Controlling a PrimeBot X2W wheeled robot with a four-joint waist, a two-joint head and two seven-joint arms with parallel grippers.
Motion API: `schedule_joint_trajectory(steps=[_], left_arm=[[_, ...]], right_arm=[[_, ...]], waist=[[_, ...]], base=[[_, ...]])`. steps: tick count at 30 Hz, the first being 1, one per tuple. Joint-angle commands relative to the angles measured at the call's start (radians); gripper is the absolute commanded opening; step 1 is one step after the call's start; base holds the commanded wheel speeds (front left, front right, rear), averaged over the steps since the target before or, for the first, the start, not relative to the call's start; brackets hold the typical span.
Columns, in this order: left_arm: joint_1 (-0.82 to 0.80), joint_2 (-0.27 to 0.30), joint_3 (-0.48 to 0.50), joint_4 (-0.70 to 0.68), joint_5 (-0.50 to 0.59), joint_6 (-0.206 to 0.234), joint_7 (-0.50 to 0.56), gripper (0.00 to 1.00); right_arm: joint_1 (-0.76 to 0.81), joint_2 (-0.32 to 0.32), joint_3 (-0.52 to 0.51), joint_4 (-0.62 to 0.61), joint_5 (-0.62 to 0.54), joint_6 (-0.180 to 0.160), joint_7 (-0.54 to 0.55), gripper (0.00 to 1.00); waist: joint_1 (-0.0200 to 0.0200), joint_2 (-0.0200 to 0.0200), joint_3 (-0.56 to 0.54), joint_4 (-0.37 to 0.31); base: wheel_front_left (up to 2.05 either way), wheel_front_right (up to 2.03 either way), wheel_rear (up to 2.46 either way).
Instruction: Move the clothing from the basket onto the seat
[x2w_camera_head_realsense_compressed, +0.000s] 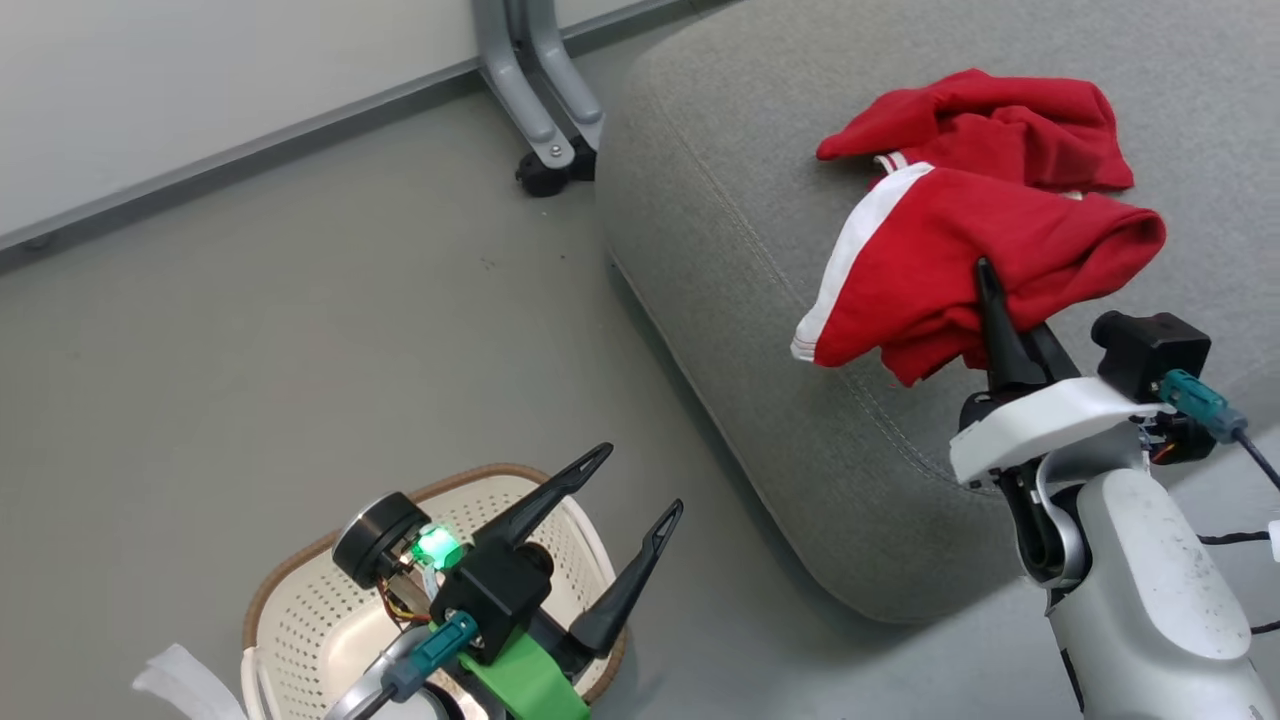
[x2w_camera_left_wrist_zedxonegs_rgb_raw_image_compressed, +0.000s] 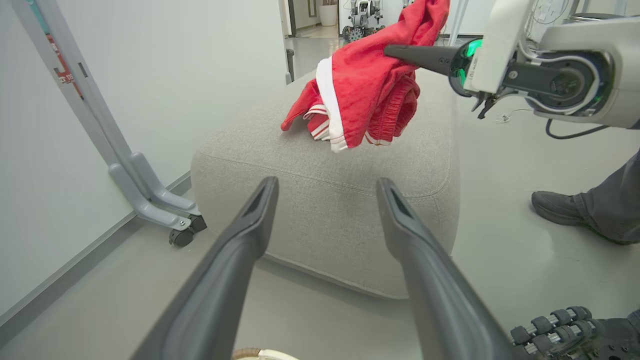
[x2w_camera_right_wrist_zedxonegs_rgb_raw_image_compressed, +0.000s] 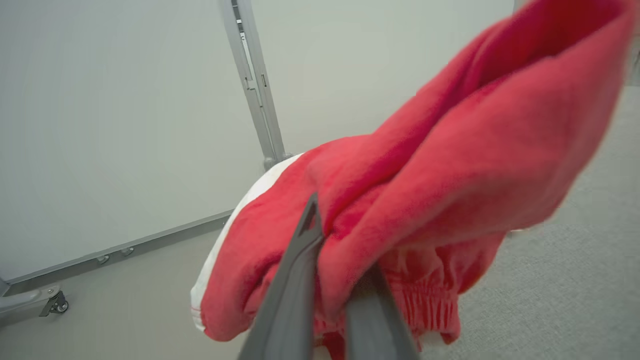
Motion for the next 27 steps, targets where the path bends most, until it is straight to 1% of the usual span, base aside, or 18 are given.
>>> schedule_joint_trajectory(steps=[1, 8, 13, 16, 20, 22, 24, 27], left_arm=[[-0.017, 0.012, 0.006, -0.006, 0.003, 0.000, 0.004, 1.00], [-0.055, 0.037, 0.013, -0.047, 0.017, 0.004, 0.034, 1.00], [-0.109, 0.057, 0.012, -0.091, 0.037, -0.012, 0.060, 1.00], [-0.142, 0.074, 0.017, -0.117, 0.049, -0.018, 0.073, 1.00], [-0.193, 0.090, 0.027, -0.153, 0.064, -0.024, 0.088, 1.00], [-0.216, 0.098, 0.034, -0.168, 0.066, -0.027, 0.090, 1.00], [-0.247, 0.105, 0.036, -0.186, 0.077, -0.034, 0.089, 1.00], [-0.277, 0.115, 0.039, -0.202, 0.090, -0.036, 0.090, 1.00]], right_arm=[[0.002, 0.002, -0.015, -0.006, -0.007, 0.000, -0.007, 0.00], [-0.066, -0.002, -0.120, -0.035, 0.002, 0.000, -0.031, 0.00], [-0.180, -0.039, -0.201, -0.052, 0.012, 0.000, -0.036, 0.00], [-0.266, -0.067, -0.238, -0.034, 0.015, 0.000, -0.025, 0.00], [-0.388, -0.110, -0.299, 0.033, 0.039, 0.000, -0.017, 0.00], [-0.442, -0.124, -0.314, 0.091, 0.055, 0.000, -0.011, 0.00], [-0.497, -0.152, -0.334, 0.162, 0.060, 0.000, -0.011, 0.00], [-0.552, -0.165, -0.337, 0.263, 0.065, 0.000, -0.023, 0.00]], waist=[[0.0000, -0.0001, 0.064, -0.064], [0.0000, -0.0001, 0.145, -0.074], [0.0000, -0.0001, 0.226, -0.052], [0.0000, -0.0001, 0.280, -0.034], [0.0000, -0.0001, 0.362, 0.002], [0.0000, -0.0001, 0.401, 0.021], [0.0000, -0.0001, 0.444, 0.045], [0.0000, -0.0001, 0.494, 0.065]], base=[[0.00, 0.00, 0.00], [0.00, 0.00, 0.00], [0.00, 0.00, 0.00], [0.00, 0.00, 0.00], [0.00, 0.00, 0.00], [0.00, 0.00, 0.00], [0.00, 0.00, 0.00], [0.00, 0.00, 0.00]])
